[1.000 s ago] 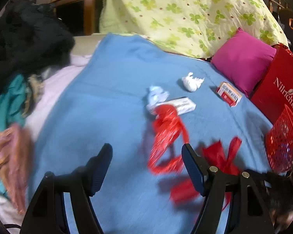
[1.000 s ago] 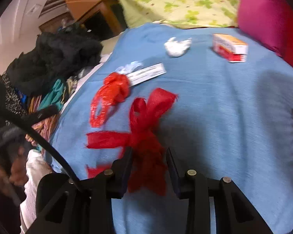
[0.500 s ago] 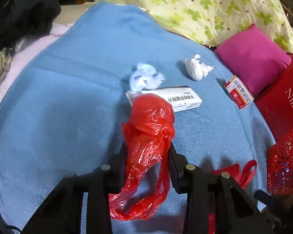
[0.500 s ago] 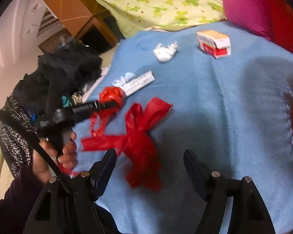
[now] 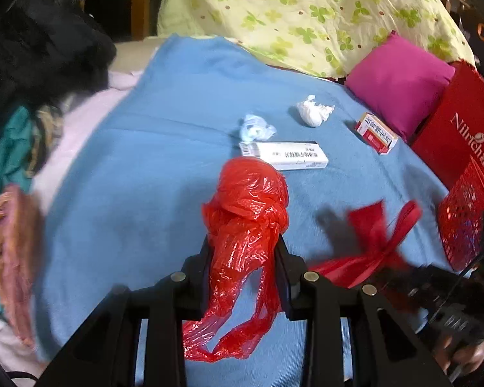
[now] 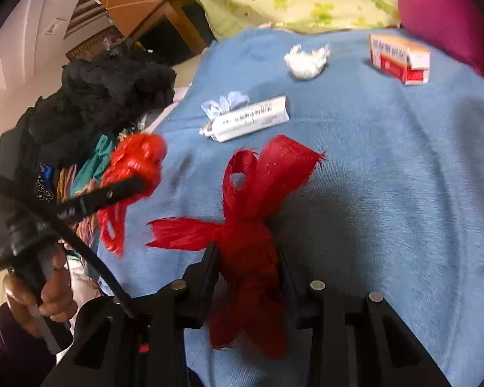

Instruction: Collect trash

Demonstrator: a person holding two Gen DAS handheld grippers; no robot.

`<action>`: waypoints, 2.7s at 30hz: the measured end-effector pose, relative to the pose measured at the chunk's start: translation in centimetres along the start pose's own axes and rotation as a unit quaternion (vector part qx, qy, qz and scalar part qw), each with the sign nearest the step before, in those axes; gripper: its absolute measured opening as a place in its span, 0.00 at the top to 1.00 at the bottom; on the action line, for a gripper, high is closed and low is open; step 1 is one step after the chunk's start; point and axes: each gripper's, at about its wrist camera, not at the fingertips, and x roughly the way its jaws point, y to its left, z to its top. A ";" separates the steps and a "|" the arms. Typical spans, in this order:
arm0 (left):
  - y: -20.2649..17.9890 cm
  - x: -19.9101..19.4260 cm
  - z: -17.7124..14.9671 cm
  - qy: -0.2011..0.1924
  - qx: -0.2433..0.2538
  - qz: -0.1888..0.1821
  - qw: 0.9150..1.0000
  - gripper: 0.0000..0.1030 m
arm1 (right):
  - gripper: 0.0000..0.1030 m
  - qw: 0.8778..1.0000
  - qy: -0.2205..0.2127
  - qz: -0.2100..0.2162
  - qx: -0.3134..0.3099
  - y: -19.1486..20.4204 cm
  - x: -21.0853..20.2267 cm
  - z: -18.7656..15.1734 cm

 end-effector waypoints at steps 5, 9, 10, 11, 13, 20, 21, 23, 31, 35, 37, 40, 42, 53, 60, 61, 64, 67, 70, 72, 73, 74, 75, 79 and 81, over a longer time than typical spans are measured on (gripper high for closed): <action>-1.2 -3.4 -1.0 -0.018 0.017 0.015 1.000 0.66 | 0.63 0.999 -0.051 -0.011 -0.013 0.7 -4.7 -0.2; -3.1 -6.2 -1.3 -0.038 0.036 0.015 0.999 0.66 | 0.63 0.995 -0.098 -0.023 -0.019 1.5 -9.7 -0.4; -3.7 -7.2 -1.3 -0.045 0.042 0.011 0.998 0.66 | 0.63 0.993 -0.110 -0.026 -0.020 1.7 -10.8 -0.4; -4.1 -7.9 -1.4 -0.050 0.046 0.009 0.998 0.66 | 0.63 0.992 -0.120 -0.029 -0.020 1.9 -11.9 -0.4; -5.0 -9.2 -1.4 -0.060 0.054 0.006 0.997 0.66 | 0.63 0.989 -0.142 -0.032 -0.019 2.2 -14.2 -0.5; -7.6 -13.9 -1.6 -0.096 0.079 -0.009 0.992 0.66 | 0.63 0.975 -0.214 -0.058 -0.019 2.9 -21.3 -1.2; -8.0 -14.4 -1.6 -0.100 0.083 -0.009 0.991 0.66 | 0.63 0.973 -0.223 -0.062 -0.017 2.8 -22.2 -1.4; -8.6 -15.2 -1.5 -0.105 0.088 -0.005 0.991 0.66 | 0.63 0.969 -0.236 -0.066 -0.013 2.7 -23.8 -1.5; -10.6 -17.7 -1.4 -0.127 0.108 0.020 0.986 0.66 | 0.63 0.953 -0.290 -0.086 -0.018 2.9 -29.3 -2.4; -11.7 -18.9 -1.6 -0.140 0.124 0.025 0.982 0.66 | 0.63 0.944 -0.314 -0.095 -0.019 2.7 -31.0 -2.9; -12.2 -19.4 -1.7 -0.145 0.130 0.024 0.981 0.66 | 0.63 0.940 -0.324 -0.102 -0.021 2.7 -31.6 -3.2; -12.9 -20.1 -1.8 -0.154 0.137 0.025 0.978 0.65 | 0.63 0.937 -0.334 -0.104 -0.017 2.2 -32.5 -3.3; -13.5 -20.5 -1.8 -0.162 0.146 0.029 0.975 0.65 | 0.63 0.935 -0.339 -0.107 -0.014 2.0 -33.0 -3.6; -15.7 -21.7 -2.0 -0.179 0.162 0.031 0.970 0.65 | 0.63 0.921 -0.371 -0.118 0.003 -0.1 -35.7 -4.7; -17.3 -21.9 -2.4 -0.181 0.170 0.025 0.968 0.65 | 0.63 0.911 -0.390 -0.134 0.019 -1.5 -37.4 -5.8; -17.6 -21.9 -2.5 -0.180 0.173 0.023 0.968 0.65 | 0.63 0.910 -0.392 -0.135 0.023 -1.8 -37.7 -5.9; -18.3 -21.8 -2.8 -0.179 0.181 0.022 0.967 0.65 | 0.63 0.905 -0.400 -0.140 0.031 -2.5 -38.4 -6.4; -18.9 -21.9 -3.1 -0.178 0.187 0.019 0.966 0.65 | 0.63 0.902 -0.405 -0.146 0.040 -3.1 -39.0 -7.0; -19.2 -21.7 -3.3 -0.175 0.191 0.019 0.966 0.65 | 0.63 0.900 -0.407 -0.148 0.049 -3.8 -39.5 -7.4; -19.5 -21.6 -3.5 -0.175 0.192 0.020 0.965 0.65 | 0.63 0.899 -0.409 -0.149 0.055 -4.2 -39.7 -7.6; -19.6 -21.6 -3.5 -0.175 0.194 0.022 0.965 0.65 | 0.63 0.898 -0.409 -0.149 0.057 -4.4 -39.8 -7.7; -19.7 -21.5 -3.5 -0.175 0.196 0.025 0.965 0.65 | 0.63 0.898 -0.409 -0.150 0.058 -4.5 -39.8 -7.9; -19.8 -21.4 -3.5 -0.175 0.198 0.026 0.964 0.65 | 0.63 0.898 -0.409 -0.151 0.059 -4.6 -39.9 -7.9; -20.1 -21.1 -3.7 -0.172 0.203 0.031 0.963 0.65 | 0.63 0.898 -0.409 -0.151 0.063 -4.8 -40.0 -8.2; -20.2 -20.9 -3.8 -0.173 0.205 0.035 0.963 0.64 | 0.63 0.898 -0.409 -0.152 0.063 -5.0 -40.1 -8.3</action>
